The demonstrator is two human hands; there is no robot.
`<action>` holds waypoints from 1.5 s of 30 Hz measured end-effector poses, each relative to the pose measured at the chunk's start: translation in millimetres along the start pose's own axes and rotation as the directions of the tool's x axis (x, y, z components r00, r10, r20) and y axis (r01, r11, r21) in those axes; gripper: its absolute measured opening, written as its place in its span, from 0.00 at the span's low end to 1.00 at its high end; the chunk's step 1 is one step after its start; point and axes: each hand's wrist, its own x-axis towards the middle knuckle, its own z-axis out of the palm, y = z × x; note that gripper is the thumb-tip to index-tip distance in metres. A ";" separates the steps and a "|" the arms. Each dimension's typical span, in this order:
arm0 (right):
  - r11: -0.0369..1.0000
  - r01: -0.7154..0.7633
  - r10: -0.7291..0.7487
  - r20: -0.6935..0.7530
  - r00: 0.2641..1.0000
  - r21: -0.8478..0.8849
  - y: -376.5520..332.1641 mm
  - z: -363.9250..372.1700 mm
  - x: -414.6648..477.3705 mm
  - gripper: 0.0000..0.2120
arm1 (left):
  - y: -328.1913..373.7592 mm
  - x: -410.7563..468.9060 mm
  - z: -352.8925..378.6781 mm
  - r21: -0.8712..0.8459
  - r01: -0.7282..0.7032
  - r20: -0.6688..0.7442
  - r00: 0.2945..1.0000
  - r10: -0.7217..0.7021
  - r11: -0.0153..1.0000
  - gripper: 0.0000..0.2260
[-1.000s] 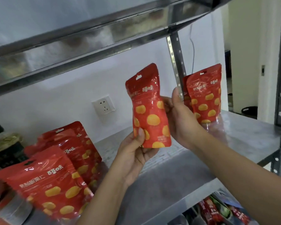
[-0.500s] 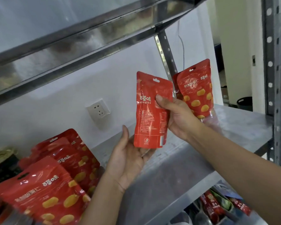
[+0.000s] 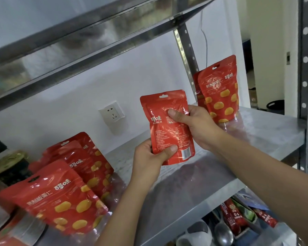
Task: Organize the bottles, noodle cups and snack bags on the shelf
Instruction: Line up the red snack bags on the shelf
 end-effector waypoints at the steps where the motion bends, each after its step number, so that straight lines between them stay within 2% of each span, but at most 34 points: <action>1: 1.000 0.002 -0.002 -0.007 1.000 0.009 0.2 -0.5 -0.2 0.12 | 0.8 0.1 0.8 0.001 0.006 -0.001 1.000 -0.006 1.000 0.15; 8: 0.998 -0.016 0.018 -0.025 1.000 0.057 0.8 -2.0 -0.9 0.15 | 4.0 0.4 3.9 0.031 0.015 -0.022 1.000 -0.014 0.999 0.17; 14: 0.992 -0.055 0.057 -0.013 0.998 0.113 -0.8 -1.9 -2.3 0.14 | 2.9 -3.8 9.9 0.041 -0.036 -0.052 0.998 0.038 0.999 0.24; 20: 0.992 -0.052 0.052 0.002 0.999 0.114 -1.1 0.0 -4.1 0.14 | 4.3 -5.5 9.0 0.047 -0.050 -0.057 0.997 0.052 0.998 0.23; 30: 0.995 -0.053 0.051 0.032 0.998 0.087 -0.5 2.5 -3.3 0.17 | 2.4 -7.7 5.2 0.009 -0.058 -0.039 0.998 0.058 0.998 0.13; 34: 0.989 -0.058 0.046 0.091 0.995 0.134 -3.0 7.8 -3.6 0.24 | 6.1 -3.7 -3.9 -0.105 -0.063 -0.108 0.993 0.051 0.993 0.11; 37: 0.996 -0.084 0.079 0.165 0.983 0.026 -2.9 9.5 -6.3 0.22 | 9.2 -3.3 -12.0 -0.197 -0.050 -0.124 0.992 0.026 0.979 0.13; 40: 0.997 -0.075 0.078 0.142 0.987 -0.025 -2.5 7.8 -8.5 0.16 | 9.4 -4.5 -15.4 -0.210 -0.040 -0.100 0.995 0.020 0.977 0.12; 45: 0.997 -0.050 0.056 0.127 0.990 -0.052 -4.7 7.9 -11.4 0.16 | 11.1 -5.4 -14.3 -0.209 -0.047 -0.102 0.994 0.026 0.977 0.21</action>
